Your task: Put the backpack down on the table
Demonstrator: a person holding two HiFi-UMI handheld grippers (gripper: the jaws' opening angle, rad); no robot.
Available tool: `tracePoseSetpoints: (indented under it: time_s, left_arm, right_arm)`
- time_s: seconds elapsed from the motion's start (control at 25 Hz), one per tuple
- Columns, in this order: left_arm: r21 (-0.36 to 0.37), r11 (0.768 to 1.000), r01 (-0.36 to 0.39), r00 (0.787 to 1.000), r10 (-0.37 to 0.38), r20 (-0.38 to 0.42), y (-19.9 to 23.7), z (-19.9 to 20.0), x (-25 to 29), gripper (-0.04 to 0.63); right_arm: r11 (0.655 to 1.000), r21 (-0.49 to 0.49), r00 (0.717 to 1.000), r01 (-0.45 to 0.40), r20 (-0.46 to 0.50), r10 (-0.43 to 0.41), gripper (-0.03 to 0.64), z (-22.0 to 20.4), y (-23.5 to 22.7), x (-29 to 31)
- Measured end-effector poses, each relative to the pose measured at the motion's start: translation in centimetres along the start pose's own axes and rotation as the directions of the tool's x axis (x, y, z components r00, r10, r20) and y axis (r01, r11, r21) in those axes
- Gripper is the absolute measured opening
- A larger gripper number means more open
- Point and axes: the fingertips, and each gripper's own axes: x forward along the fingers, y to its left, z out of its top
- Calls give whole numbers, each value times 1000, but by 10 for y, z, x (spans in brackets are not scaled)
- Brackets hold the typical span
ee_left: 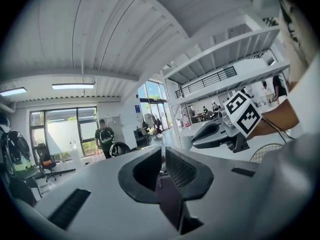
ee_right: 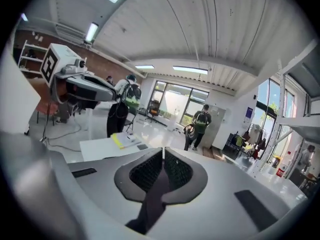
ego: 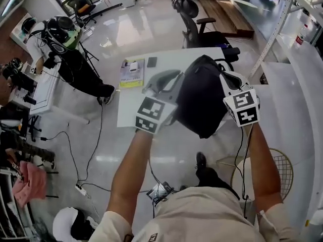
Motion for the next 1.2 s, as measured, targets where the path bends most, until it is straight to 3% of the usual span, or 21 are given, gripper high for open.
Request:
tracePoseSetpoints:
  time_s: [0.28,0.64,0.92,1.2]
  left_arm:
    - [19,1000,9,996,-11,86,-41,45,-123,32]
    - [34,999,-18,992,14,122,-83,69,-251,32]
    - [52,999,-9,991,2,132,-126,83,-305,32]
    - [38,999,7,998,-9,66,-179,68,-321,32]
  right_arm:
    - [996,7,990,-90,111,89,26,58,84,-105]
    - [977,15,962,-212,179,206,25,96,170,-210]
    - [957,28,940,-289,194,279,25,92,206,-262]
    - [942,22,932,-336,150,329,25,56,226,-295]
